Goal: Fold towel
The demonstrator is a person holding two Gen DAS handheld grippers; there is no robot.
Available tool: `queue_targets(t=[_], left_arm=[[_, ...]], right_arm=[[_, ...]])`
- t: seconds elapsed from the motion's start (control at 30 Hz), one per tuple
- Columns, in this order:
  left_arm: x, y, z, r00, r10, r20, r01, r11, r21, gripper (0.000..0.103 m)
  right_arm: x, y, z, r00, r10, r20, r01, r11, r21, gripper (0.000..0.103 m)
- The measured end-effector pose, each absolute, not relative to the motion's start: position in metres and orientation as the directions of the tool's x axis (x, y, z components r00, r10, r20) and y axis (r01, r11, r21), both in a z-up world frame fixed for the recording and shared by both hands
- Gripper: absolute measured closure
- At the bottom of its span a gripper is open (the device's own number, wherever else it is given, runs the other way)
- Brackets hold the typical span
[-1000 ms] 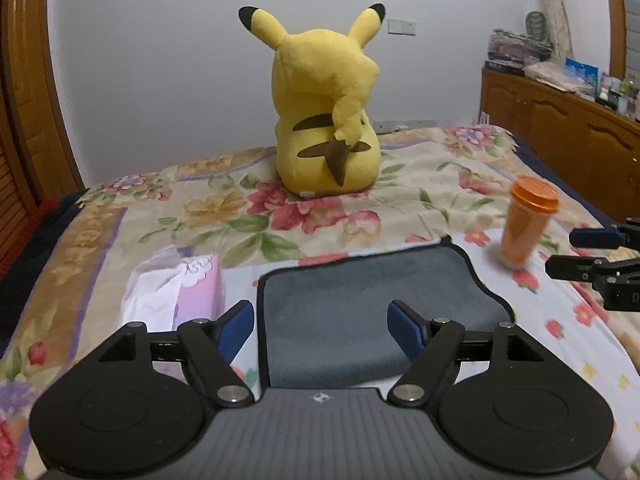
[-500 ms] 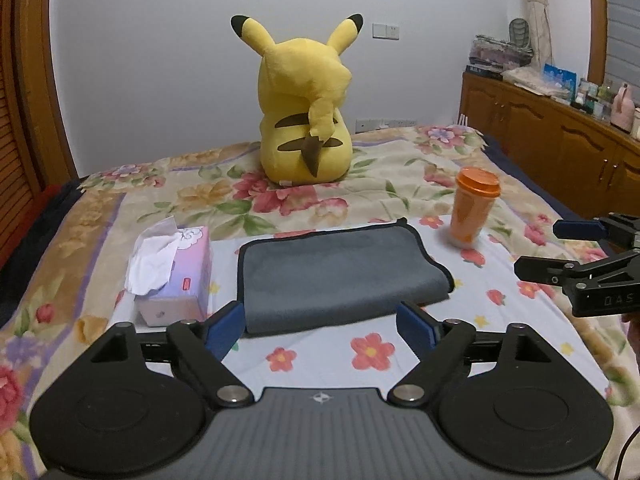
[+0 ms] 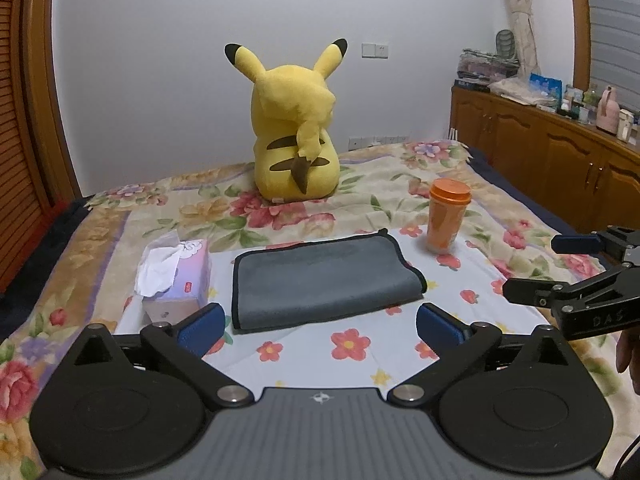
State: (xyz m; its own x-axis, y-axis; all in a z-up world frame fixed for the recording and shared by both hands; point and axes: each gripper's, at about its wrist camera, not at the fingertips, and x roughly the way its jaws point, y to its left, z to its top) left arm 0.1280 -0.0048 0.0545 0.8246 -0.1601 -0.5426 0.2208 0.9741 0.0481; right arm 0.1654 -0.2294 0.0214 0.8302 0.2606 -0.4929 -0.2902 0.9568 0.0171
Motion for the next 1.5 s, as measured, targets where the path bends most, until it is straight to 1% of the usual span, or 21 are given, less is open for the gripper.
queue_targets(t=[0.3,0.43,0.67,0.97,1.1,1.5], left_arm=[[0.095,-0.015,0.053,0.825,-0.131,-0.55,0.192,0.98,0.055,0.0],[0.078,-0.014,0.049,0.818,-0.148,-0.555,0.2,0.979,0.035,0.0],[0.058,-0.015,0.032,0.805,-0.161,-0.571,0.2,0.98,0.006,0.0],[0.04,-0.016,0.005,0.799,-0.146,-0.584,0.174,0.985,-0.009,0.0],[0.036,-0.014,-0.006,0.789,-0.155,-0.595,0.159,0.986,-0.045,0.0],[0.025,-0.015,-0.025,0.793,-0.124,-0.597,0.136,0.99,-0.025,0.0]], right_arm=[[0.135,-0.228,0.017,0.833,0.254,-0.492,-0.269,0.962,0.042,0.0],[0.121,-0.228,0.013,0.831,0.258,-0.493,-0.266,0.962,0.055,0.0],[0.101,-0.224,0.009,0.827,0.256,-0.501,-0.264,0.963,0.058,0.0],[0.081,-0.22,-0.005,0.824,0.252,-0.508,-0.25,0.965,0.072,0.0],[0.074,-0.221,-0.015,0.819,0.244,-0.52,-0.24,0.968,0.078,0.0],[0.062,-0.221,-0.03,0.816,0.22,-0.535,-0.226,0.973,0.054,0.0]])
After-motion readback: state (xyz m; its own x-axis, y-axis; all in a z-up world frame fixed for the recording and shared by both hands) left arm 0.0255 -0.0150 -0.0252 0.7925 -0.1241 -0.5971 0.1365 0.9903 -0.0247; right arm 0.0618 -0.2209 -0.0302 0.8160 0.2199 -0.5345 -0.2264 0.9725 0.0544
